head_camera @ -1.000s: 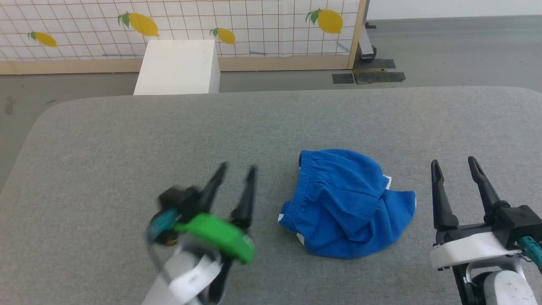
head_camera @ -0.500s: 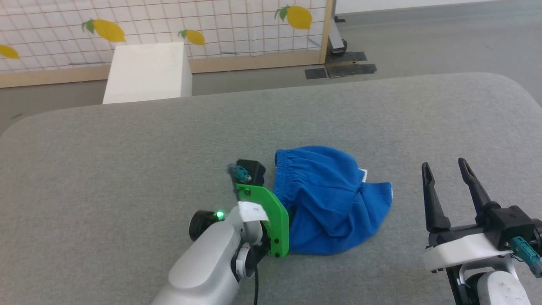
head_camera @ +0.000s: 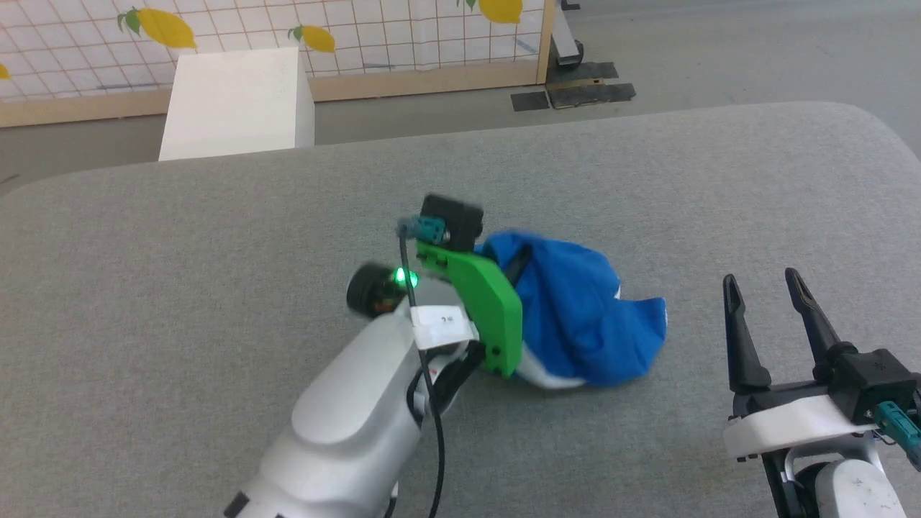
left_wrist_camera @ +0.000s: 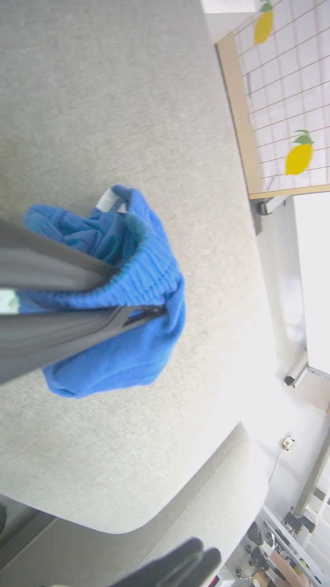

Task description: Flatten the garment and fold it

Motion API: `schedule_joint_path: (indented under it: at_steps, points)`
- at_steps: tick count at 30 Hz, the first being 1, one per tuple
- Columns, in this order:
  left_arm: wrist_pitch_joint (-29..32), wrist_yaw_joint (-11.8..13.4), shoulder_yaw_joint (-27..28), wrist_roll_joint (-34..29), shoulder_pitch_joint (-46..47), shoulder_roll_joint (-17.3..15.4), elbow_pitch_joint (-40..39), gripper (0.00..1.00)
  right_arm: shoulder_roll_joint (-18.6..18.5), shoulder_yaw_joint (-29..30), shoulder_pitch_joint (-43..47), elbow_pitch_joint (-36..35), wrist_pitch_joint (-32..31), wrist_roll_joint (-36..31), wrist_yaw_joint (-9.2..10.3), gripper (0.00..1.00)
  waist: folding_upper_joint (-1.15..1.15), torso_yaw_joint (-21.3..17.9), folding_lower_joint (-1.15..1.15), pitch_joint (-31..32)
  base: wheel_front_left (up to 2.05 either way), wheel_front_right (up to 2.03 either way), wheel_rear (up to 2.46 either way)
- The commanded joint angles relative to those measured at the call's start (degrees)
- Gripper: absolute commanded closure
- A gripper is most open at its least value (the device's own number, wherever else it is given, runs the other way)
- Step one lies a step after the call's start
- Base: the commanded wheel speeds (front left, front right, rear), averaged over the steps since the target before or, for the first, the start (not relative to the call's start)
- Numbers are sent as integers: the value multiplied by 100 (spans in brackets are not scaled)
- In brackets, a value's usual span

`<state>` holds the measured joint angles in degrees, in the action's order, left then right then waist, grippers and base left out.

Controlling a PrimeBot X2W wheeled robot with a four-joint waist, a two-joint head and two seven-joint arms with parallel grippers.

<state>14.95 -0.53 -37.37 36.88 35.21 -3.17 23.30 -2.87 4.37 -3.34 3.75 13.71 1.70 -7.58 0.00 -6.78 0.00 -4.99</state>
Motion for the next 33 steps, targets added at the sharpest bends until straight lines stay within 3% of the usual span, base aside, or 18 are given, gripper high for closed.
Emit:
schedule_joint_path:
  at_steps: [1,8,13,16,21,24,33]
  points:
    - [-289,-73,-7,-51,199,8,-41,100,0,9,-70,20,52,44,9,0,0,29,0,-19,0,0,0]
    - [-1345,-53,-394,373,800,27,-443,100,0,5,-120,56,70,33,9,0,0,104,0,-1,0,0,0]
    - [-1279,189,-811,851,949,28,-955,100,0,64,-97,65,82,48,9,0,0,209,0,14,0,0,0]
    - [-1143,529,-850,1018,914,28,-1066,100,0,87,-83,70,88,52,9,0,0,275,0,18,0,0,0]
    - [-978,1222,-585,1026,643,-268,-349,100,0,52,-120,75,97,74,9,0,0,326,0,11,0,0,0]
    - [-880,1456,-441,1111,442,-477,253,100,0,10,-147,75,101,88,9,0,0,315,0,-13,0,0,0]
    - [-957,1672,58,1468,166,-852,1818,100,0,-33,-206,63,112,93,9,0,0,264,0,-130,0,0,0]
